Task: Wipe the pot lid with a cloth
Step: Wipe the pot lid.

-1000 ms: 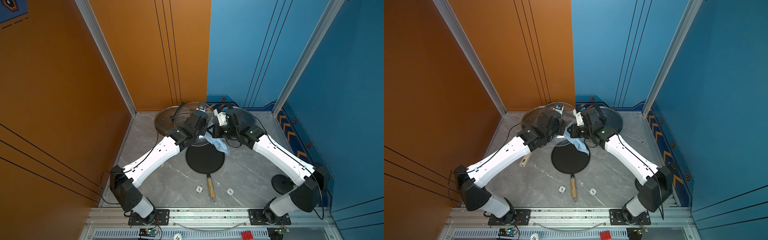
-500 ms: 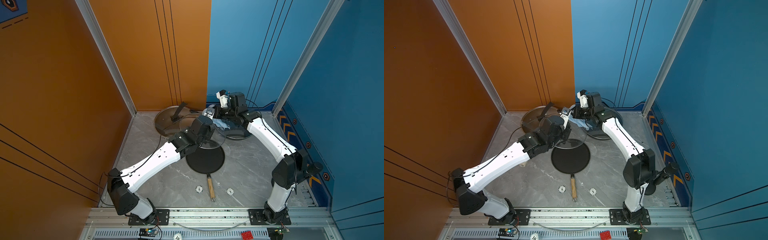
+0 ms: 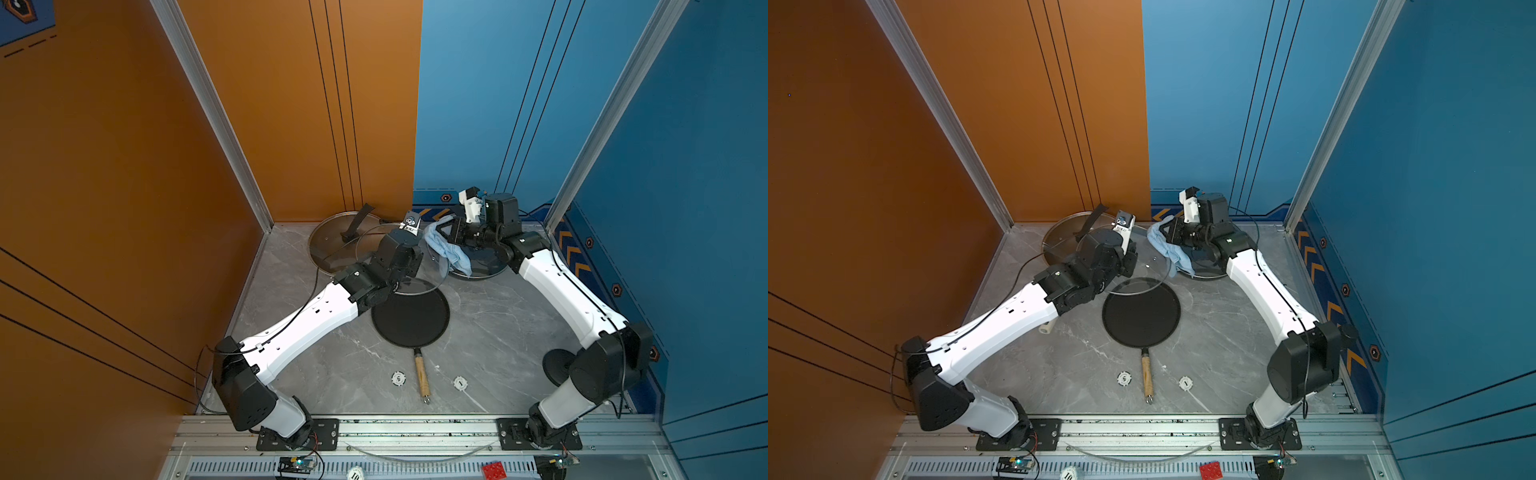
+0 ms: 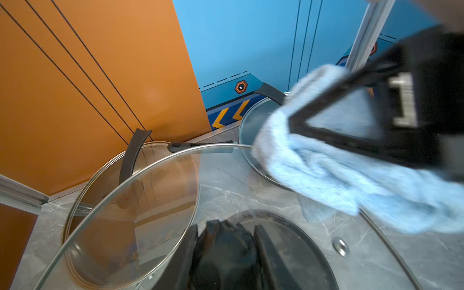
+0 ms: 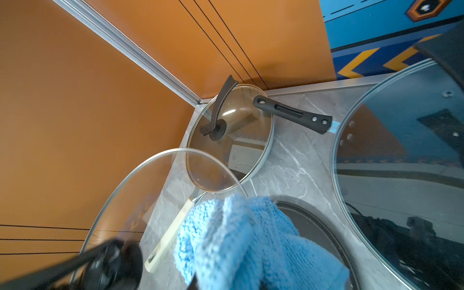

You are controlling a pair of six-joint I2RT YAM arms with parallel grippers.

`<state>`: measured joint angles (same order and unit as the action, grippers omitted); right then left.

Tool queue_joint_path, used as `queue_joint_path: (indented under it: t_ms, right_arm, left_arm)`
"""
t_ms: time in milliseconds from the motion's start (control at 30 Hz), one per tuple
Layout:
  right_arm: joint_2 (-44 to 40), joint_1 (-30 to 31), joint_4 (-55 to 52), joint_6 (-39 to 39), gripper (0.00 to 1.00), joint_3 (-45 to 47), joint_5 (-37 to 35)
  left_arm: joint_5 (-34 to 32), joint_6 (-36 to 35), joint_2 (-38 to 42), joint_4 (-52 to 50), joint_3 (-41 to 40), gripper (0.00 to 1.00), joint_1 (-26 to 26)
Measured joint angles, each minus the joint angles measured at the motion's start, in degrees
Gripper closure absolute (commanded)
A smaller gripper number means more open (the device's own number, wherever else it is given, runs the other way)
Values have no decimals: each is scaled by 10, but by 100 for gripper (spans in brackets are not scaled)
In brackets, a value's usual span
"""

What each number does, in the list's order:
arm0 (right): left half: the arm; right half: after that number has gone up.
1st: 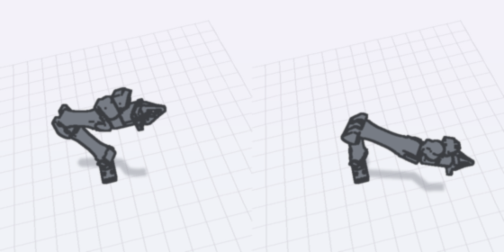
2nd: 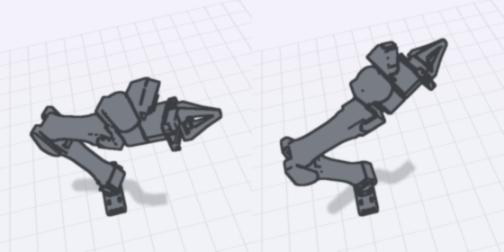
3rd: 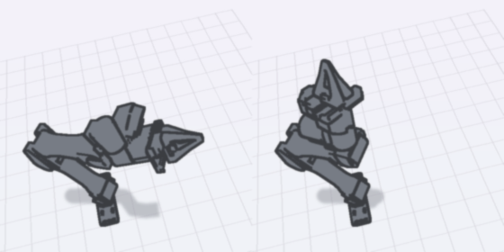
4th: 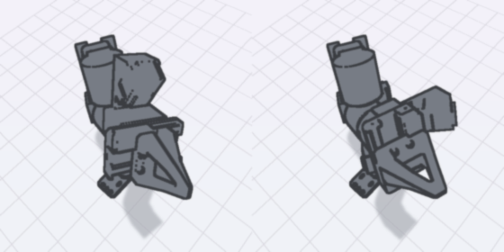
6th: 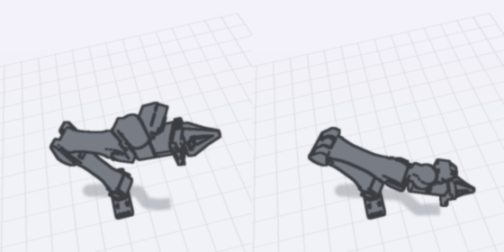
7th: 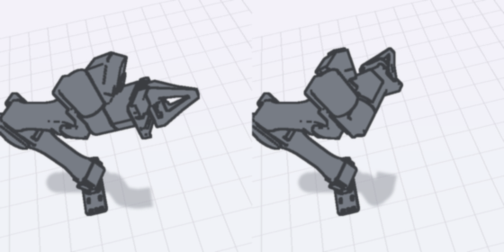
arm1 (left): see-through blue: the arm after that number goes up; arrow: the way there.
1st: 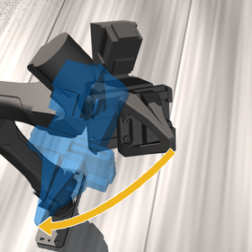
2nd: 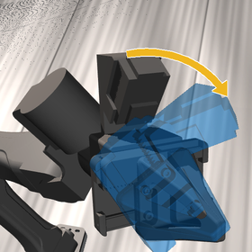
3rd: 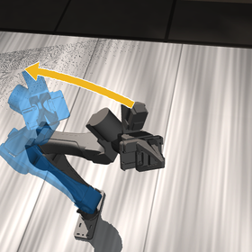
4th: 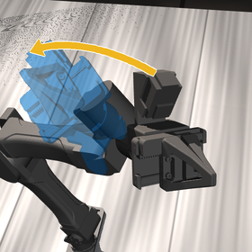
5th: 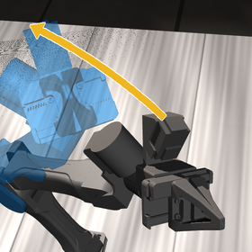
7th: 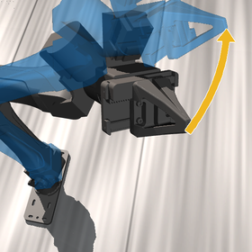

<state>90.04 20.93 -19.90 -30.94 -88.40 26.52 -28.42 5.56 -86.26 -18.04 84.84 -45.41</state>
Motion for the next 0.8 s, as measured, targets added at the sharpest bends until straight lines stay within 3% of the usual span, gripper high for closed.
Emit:
queue_joint_path:
  t_ms: [200,467,600,800]
  right_arm:
    - [-89,41,2,-7,95,48,-13]
    - [-67,90,9,-2,95,53,-24]
    - [-48,78,4,13,95,53,-32]
    - [-49,5,-16,28,95,52,-32]
  left_arm:
    - [4,5,-9,6,20,67,21]
    - [26,5,-28,10,49,67,21]
    - [25,5,-28,-1,47,67,22]
    - [28,11,-28,0,42,68,20]
